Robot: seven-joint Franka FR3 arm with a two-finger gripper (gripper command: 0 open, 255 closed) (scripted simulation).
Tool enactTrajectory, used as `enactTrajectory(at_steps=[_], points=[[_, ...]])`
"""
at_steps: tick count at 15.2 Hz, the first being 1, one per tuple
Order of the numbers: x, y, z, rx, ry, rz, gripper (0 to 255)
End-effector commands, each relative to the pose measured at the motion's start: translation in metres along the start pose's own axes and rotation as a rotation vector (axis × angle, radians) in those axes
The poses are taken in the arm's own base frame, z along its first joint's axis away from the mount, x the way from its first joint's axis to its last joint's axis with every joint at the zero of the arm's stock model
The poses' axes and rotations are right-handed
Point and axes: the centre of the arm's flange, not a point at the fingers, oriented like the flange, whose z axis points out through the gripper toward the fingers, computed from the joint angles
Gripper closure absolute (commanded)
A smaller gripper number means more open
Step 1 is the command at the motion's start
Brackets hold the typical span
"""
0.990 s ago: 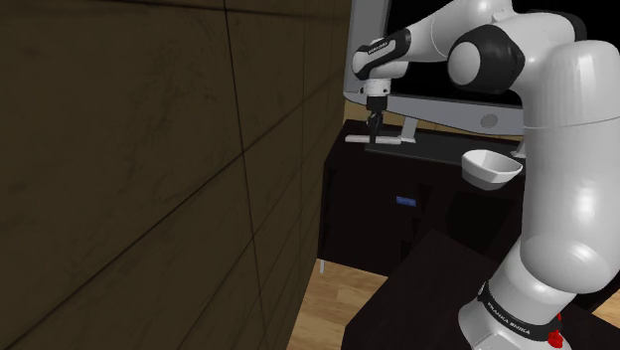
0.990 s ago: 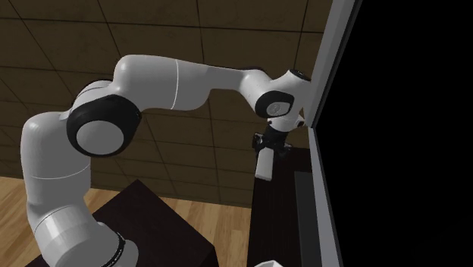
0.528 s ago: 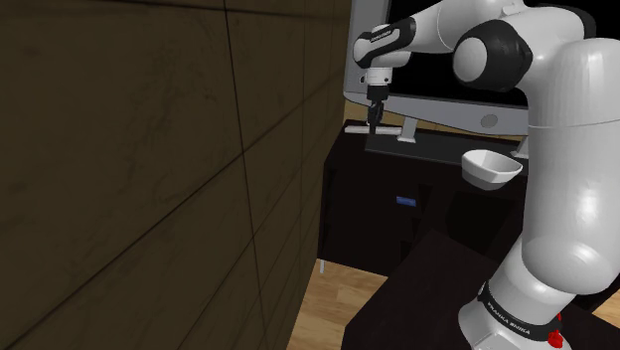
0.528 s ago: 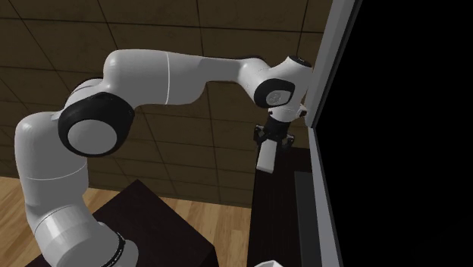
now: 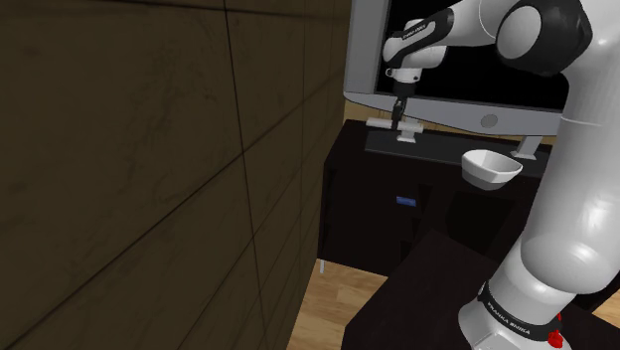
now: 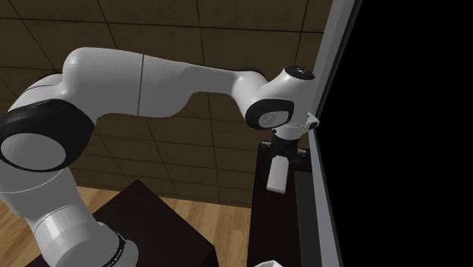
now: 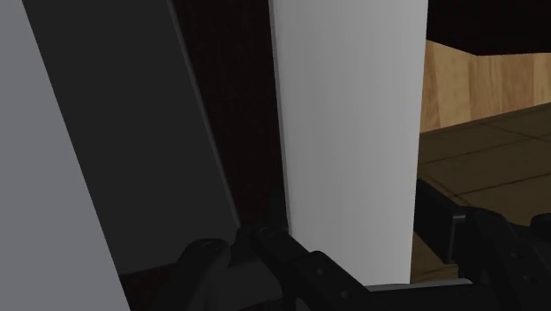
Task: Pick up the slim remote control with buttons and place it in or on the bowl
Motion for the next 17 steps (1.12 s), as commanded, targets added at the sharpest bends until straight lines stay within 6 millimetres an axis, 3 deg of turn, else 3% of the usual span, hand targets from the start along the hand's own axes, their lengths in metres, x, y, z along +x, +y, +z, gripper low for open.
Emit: enactTrajectory(at_steps=[1,17], points=[[-0.026,0.007,0.001,-0.003,0.002,-0.001,255],[-0.236,0.034,0.001,-0.003,0.002,-0.001,255]])
